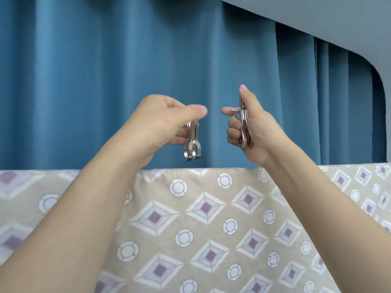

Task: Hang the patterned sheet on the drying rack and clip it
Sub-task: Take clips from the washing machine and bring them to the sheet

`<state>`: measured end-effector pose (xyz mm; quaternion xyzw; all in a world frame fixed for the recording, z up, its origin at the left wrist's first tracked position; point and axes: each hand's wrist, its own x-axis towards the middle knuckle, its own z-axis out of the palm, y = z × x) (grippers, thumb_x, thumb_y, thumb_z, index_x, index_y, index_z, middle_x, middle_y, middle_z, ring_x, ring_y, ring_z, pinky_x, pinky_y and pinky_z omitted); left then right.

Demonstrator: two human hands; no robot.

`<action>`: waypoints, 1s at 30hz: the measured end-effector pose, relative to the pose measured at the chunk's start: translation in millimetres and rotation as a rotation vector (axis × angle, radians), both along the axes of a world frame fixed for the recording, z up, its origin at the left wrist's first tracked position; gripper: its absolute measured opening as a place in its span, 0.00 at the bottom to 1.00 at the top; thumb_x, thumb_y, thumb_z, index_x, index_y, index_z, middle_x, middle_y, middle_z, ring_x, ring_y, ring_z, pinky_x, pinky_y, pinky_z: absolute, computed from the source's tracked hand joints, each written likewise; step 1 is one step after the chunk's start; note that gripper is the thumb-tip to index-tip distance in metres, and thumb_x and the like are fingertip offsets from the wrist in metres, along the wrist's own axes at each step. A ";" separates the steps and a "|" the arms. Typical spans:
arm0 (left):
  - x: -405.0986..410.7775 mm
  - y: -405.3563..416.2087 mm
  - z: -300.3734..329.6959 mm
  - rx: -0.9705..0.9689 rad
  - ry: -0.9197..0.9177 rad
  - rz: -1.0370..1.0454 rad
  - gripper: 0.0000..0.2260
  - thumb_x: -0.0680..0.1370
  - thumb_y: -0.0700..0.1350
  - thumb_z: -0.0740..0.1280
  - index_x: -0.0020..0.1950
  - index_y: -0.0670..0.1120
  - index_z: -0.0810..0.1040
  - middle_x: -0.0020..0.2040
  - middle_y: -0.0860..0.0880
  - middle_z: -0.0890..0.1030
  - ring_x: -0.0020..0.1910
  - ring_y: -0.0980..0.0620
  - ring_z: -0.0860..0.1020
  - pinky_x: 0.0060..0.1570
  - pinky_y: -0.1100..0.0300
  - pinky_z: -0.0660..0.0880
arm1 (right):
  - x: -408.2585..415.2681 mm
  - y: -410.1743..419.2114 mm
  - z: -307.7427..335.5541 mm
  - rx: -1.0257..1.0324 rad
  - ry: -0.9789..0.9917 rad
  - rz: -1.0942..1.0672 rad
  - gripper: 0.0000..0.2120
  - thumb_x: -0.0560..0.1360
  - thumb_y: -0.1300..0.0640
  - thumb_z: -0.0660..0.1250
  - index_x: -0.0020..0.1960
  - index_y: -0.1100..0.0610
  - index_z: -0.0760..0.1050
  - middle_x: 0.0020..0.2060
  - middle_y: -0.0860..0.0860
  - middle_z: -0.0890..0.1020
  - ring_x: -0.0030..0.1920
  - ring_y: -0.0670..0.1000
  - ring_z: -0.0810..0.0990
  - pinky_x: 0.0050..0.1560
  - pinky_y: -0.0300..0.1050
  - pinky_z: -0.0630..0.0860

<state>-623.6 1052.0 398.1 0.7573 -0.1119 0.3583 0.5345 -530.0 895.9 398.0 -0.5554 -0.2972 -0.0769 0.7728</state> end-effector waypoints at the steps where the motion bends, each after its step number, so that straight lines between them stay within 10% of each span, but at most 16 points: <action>1: -4.4 5.7 0.5 -0.008 0.001 -0.007 0.17 0.73 0.49 0.74 0.55 0.39 0.79 0.47 0.42 0.85 0.42 0.47 0.85 0.44 0.56 0.83 | -1.8 7.8 2.2 -0.009 0.009 0.037 0.27 0.74 0.34 0.63 0.49 0.59 0.75 0.25 0.48 0.64 0.23 0.48 0.63 0.30 0.39 0.63; 30: -87.6 156.9 -6.4 -0.007 -0.097 0.367 0.13 0.76 0.50 0.71 0.48 0.39 0.80 0.46 0.40 0.84 0.46 0.44 0.84 0.48 0.52 0.82 | -74.7 197.3 16.4 -0.232 -0.086 0.401 0.15 0.80 0.45 0.61 0.51 0.57 0.70 0.41 0.54 0.77 0.41 0.52 0.76 0.48 0.47 0.72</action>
